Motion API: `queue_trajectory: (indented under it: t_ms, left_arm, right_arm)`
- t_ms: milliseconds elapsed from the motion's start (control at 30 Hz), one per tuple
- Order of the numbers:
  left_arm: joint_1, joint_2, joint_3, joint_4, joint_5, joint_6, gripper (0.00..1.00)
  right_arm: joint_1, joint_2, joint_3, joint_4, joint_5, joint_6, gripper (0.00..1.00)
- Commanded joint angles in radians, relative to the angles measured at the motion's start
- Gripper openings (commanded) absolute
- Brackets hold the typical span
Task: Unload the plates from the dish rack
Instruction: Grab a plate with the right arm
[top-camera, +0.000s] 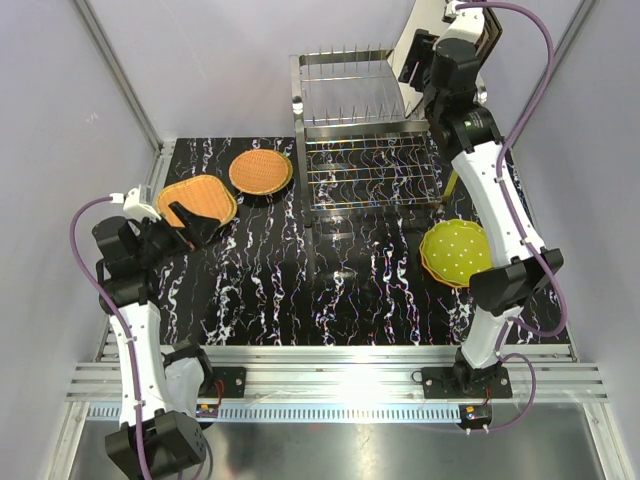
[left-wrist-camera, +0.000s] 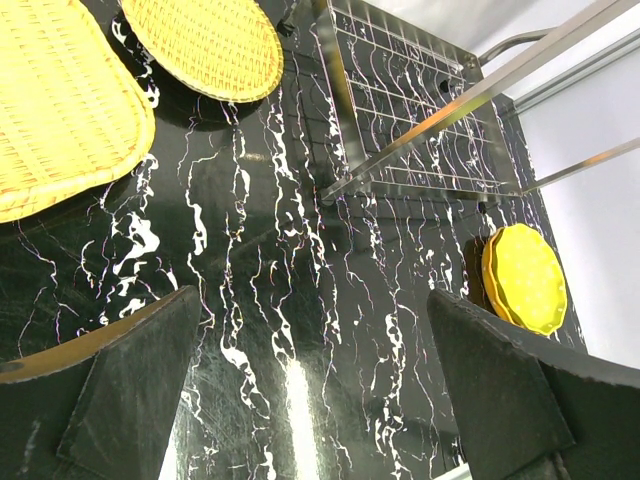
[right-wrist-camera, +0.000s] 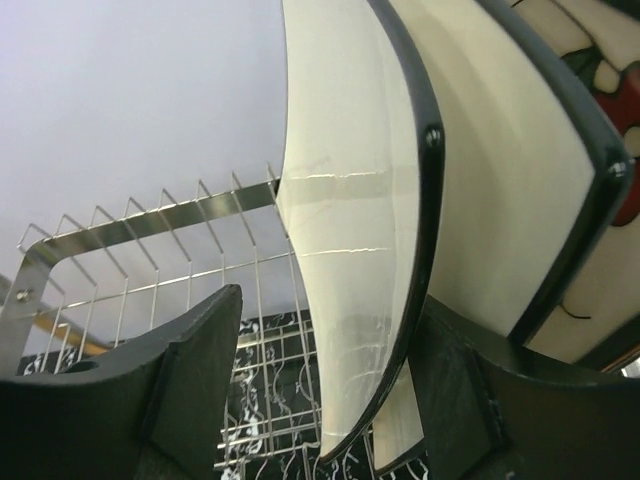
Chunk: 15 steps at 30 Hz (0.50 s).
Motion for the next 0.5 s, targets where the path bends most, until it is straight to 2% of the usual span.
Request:
queue_trajectory:
  t_ms: [0,300,467]
  left_arm:
    - [0.004,0.007,0.043,0.050,0.007,-0.021,0.99]
    - [0.004,0.021,0.048,0.059,0.004,-0.030,0.99]
    - [0.004,0.021,0.057,0.044,0.001,-0.024,0.99]
  right_arm:
    - [-0.009,0.020,-0.038,0.131,0.097,-0.057,0.71]
    - [-0.007,0.031,-0.107,0.187,0.138,-0.080,0.65]
    - [-0.007,0.014,-0.164,0.247,0.127,-0.105,0.58]
